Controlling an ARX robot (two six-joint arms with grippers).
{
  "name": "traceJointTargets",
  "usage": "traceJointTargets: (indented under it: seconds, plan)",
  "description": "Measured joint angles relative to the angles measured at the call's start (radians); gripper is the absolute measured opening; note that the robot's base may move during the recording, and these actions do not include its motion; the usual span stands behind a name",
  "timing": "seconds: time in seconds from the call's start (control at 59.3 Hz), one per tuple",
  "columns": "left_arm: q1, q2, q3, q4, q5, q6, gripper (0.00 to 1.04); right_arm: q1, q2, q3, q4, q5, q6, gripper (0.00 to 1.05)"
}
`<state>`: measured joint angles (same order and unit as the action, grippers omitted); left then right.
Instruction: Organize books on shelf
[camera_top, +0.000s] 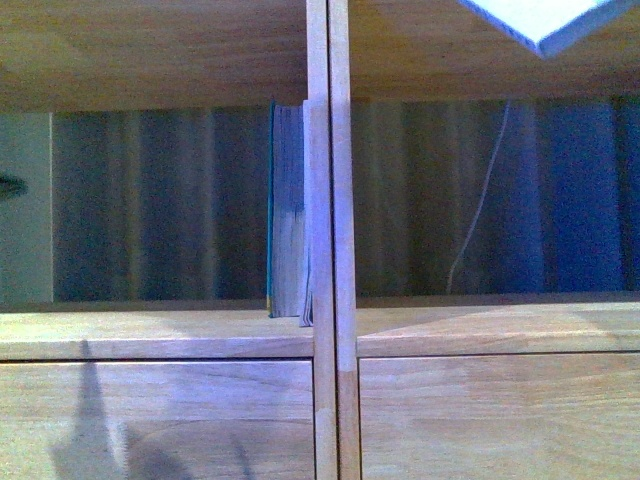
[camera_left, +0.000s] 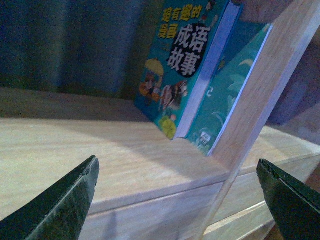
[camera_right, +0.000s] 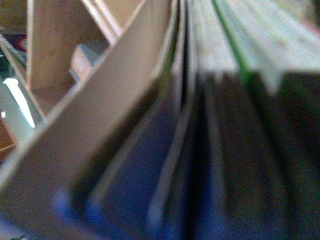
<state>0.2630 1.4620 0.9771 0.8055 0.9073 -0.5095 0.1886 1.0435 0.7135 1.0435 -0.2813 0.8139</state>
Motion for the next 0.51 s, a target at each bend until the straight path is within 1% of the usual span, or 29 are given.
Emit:
traceJointTargets:
  seconds: [0.118,0.185,0.253,0.27,0.303,0.32,0.337,0.371,0.388,0.438,0.506]
  plan:
    - [-0.051,0.041,0.082,0.038,0.032,-0.106,0.97,0.047,0.000,-0.011,0.066,-0.005,-0.029,0.07]
    - [-0.084,0.054,0.117,0.106,0.063,-0.202,0.97,0.070,0.010,-0.011,0.087,-0.015,-0.051,0.07]
    - [-0.114,0.064,0.137,0.217,0.105,-0.333,0.97,0.084,0.031,-0.007,0.098,-0.022,-0.065,0.07]
    - [-0.123,0.069,0.143,0.269,0.113,-0.381,0.97,0.086,0.042,-0.003,0.102,-0.023,-0.068,0.07]
    - [-0.131,0.075,0.149,0.322,0.117,-0.430,0.97,0.088,0.054,0.002,0.106,-0.023,-0.071,0.07]
    - [-0.140,0.081,0.155,0.377,0.117,-0.481,0.97,0.088,0.067,0.007,0.109,-0.023,-0.072,0.07]
    - [-0.142,0.083,0.157,0.389,0.117,-0.481,0.97,0.089,0.074,0.010,0.111,-0.021,-0.072,0.07]
    - [-0.153,0.095,0.169,0.471,0.115,-0.577,0.97,0.089,0.095,0.019,0.117,-0.019,-0.072,0.07]
    - [-0.157,0.098,0.173,0.500,0.114,-0.596,0.97,0.089,0.110,0.026,0.122,-0.016,-0.071,0.07]
    - [-0.161,0.101,0.174,0.547,0.113,-0.668,0.97,0.089,0.140,0.040,0.130,-0.009,-0.071,0.07]
    - [-0.162,0.102,0.174,0.580,0.112,-0.693,0.97,0.089,0.174,0.061,0.131,0.000,-0.070,0.07]
